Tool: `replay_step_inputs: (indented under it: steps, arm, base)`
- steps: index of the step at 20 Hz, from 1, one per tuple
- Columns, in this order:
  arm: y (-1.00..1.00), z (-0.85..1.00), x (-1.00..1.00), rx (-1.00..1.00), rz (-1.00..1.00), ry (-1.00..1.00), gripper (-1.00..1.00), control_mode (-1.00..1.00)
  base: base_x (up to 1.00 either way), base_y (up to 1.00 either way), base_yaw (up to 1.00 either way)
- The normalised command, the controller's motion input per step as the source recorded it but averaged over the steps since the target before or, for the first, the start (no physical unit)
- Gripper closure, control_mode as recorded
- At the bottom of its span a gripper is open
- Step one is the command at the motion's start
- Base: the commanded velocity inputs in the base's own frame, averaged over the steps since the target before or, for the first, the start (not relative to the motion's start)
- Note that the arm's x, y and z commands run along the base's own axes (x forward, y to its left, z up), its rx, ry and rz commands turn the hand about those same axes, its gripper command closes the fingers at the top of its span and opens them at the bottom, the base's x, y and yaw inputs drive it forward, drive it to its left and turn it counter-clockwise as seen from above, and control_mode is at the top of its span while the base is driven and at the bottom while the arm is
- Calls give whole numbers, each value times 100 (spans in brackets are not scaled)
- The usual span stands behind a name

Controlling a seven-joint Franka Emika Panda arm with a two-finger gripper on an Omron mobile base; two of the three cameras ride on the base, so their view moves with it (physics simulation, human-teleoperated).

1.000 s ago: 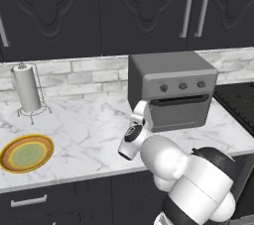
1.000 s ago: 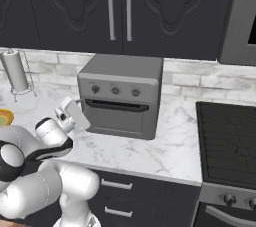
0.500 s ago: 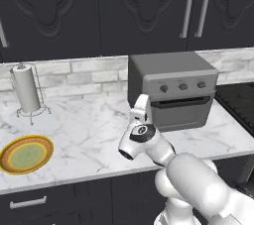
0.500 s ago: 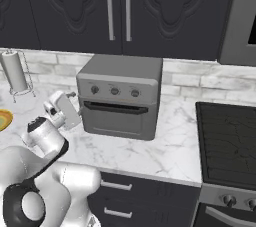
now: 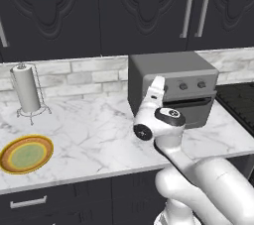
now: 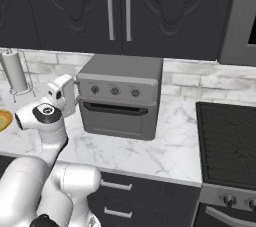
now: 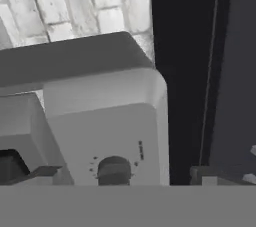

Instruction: Pick up the bagel from the plate, place it on the toaster oven rack, close the door, and set the timer.

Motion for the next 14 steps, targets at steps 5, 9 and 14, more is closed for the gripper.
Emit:
replay_step_inputs:
  steps: [5, 9, 14]
  arm:
    - [-12, 82, 8, 25, 0, 4, -100, -100]
    - [-21, 68, -61, 27, 0, 1, -100, -100]
    - [-16, 21, -97, 30, -19, 18, -100, -100]
  base:
    - [0, 0, 0]
    - [0, 0, 0]
    - [0, 0, 0]
